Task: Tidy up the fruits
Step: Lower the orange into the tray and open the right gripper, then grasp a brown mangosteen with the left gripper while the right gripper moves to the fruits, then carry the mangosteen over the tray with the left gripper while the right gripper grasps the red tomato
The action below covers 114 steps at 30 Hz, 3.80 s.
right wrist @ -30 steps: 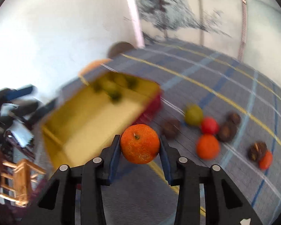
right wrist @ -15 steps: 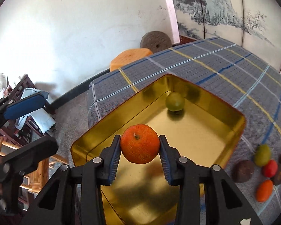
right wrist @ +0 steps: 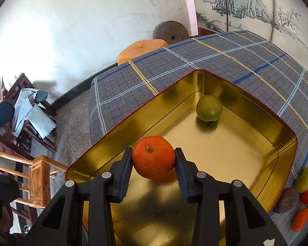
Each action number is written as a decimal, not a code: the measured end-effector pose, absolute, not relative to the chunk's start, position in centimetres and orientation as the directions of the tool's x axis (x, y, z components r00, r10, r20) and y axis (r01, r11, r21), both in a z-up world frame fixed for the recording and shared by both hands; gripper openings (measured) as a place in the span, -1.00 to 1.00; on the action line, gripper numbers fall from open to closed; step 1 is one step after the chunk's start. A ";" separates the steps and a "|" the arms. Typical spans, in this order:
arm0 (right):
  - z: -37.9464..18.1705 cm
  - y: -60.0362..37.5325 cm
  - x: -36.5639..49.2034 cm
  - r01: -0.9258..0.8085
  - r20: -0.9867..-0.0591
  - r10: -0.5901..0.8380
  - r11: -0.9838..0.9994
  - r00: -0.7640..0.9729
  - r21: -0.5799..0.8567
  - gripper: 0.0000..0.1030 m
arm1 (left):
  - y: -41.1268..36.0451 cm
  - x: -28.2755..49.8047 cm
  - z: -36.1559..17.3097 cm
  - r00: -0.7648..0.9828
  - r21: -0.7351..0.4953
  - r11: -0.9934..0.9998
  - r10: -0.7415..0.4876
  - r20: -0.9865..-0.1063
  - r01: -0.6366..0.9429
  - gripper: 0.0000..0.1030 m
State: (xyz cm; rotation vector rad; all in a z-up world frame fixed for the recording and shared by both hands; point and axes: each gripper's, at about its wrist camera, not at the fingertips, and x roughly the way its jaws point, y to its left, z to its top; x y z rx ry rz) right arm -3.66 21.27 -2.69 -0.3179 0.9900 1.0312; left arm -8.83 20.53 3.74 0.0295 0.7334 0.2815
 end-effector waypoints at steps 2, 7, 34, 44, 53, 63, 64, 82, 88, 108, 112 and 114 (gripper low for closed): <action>-2.7 21.5 -3.5 -0.830 -0.807 0.572 0.515 0.146 0.214 -0.26 | 20.5 -8.9 3.8 0.707 0.127 0.962 0.265 -0.656 -0.242 0.30; -2.3 21.8 -3.5 -0.832 -0.794 0.588 0.510 0.153 0.218 -0.23 | 20.5 -8.8 3.7 0.707 0.124 0.962 0.263 -0.657 -0.243 0.32; 2.3 9.7 -5.7 -0.784 -0.677 0.648 0.597 0.348 0.170 0.11 | 17.4 -8.4 4.6 0.723 0.181 0.963 0.268 -0.637 -0.198 0.38; 1.4 -0.8 -5.2 -0.655 -0.681 0.555 0.742 0.478 0.144 0.23 | 15.0 -7.8 4.8 0.729 0.225 0.963 0.259 -0.634 -0.147 0.39; -1.6 -10.3 -3.6 -0.479 -0.723 0.375 0.875 0.581 0.070 0.23 | 11.2 -6.3 4.2 0.734 0.234 0.972 0.131 -0.667 0.039 0.39; -4.5 -16.6 -2.8 -0.376 -0.733 0.352 0.916 0.582 0.142 0.32 | 5.0 2.5 1.7 0.630 0.236 0.879 -0.089 -0.771 0.414 0.36; -4.4 -16.8 -2.8 -0.381 -0.723 0.360 0.913 0.590 0.143 0.43 | 4.9 3.3 1.3 0.617 0.231 0.871 -0.100 -0.780 0.433 0.35; -3.7 -17.9 -3.2 -0.402 -0.670 0.451 0.883 0.589 0.240 0.64 | 4.3 13.1 -7.6 0.372 0.204 0.731 -0.073 -0.925 0.652 -0.29; -3.8 -18.2 -2.9 -0.394 -0.673 0.454 0.883 0.584 0.255 0.64 | 4.0 11.2 -6.7 0.418 0.198 0.791 -0.080 -0.905 0.579 -0.30; -3.5 -16.2 1.4 -0.503 -0.714 0.441 0.852 0.545 0.142 0.54 | 1.6 -0.3 1.4 0.555 0.013 0.961 -0.149 -0.818 0.277 -0.30; -3.6 -15.2 3.0 -0.535 -0.738 0.413 0.841 0.534 0.084 0.46 | 1.4 -0.3 1.7 0.569 0.036 0.962 -0.129 -0.812 0.270 -0.30; -3.2 -15.0 3.4 -0.544 -0.730 0.431 0.833 0.531 0.096 0.46 | 1.7 -0.3 1.9 0.570 0.024 0.964 -0.137 -0.810 0.265 -0.30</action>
